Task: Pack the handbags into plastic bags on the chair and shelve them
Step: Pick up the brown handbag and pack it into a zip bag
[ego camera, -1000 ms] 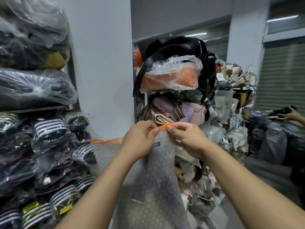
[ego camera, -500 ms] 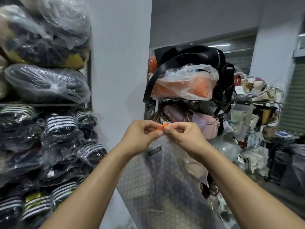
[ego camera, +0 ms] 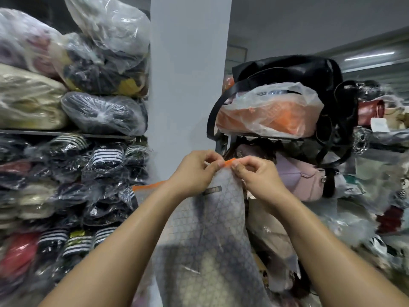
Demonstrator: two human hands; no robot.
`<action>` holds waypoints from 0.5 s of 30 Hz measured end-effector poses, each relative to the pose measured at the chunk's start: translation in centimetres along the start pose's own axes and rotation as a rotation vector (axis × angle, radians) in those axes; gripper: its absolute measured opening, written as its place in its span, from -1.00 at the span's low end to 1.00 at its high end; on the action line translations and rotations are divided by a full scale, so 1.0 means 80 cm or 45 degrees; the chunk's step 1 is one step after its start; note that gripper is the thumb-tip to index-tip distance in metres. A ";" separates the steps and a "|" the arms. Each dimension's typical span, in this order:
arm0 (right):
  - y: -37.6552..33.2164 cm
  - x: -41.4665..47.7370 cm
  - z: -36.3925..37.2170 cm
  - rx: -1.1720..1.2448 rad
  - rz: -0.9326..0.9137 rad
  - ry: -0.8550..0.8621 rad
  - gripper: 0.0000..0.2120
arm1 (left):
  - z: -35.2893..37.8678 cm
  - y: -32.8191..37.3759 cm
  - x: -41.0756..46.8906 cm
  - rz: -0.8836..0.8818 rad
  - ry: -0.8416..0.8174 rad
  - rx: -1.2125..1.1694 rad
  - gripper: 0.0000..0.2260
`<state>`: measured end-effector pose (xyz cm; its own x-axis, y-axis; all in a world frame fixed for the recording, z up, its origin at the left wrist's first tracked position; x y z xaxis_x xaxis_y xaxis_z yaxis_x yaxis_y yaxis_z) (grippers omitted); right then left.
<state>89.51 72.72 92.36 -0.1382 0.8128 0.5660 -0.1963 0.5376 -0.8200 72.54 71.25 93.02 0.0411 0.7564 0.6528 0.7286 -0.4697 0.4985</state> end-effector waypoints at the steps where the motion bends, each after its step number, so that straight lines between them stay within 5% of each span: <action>1: 0.001 0.003 -0.008 0.026 0.004 0.038 -0.86 | 0.002 -0.008 0.000 -0.032 0.006 0.067 -0.89; 15: 0.022 0.037 -0.077 0.205 -0.039 0.560 -0.83 | -0.001 -0.099 -0.029 -0.234 -0.035 0.482 -0.89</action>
<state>94.76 77.43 92.05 0.2882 0.8336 0.4712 -0.3470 0.5495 -0.7600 66.66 73.16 87.58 -0.0986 0.8263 0.5545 0.9251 -0.1291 0.3570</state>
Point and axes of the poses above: each hand's wrist, its own x-axis towards the middle knuckle, its own z-axis out of the palm, y = z × x, the point moved 3 cm from there along x, towards the middle knuckle, and after that the axes turned 14 degrees about x, right-handed, at the moved point
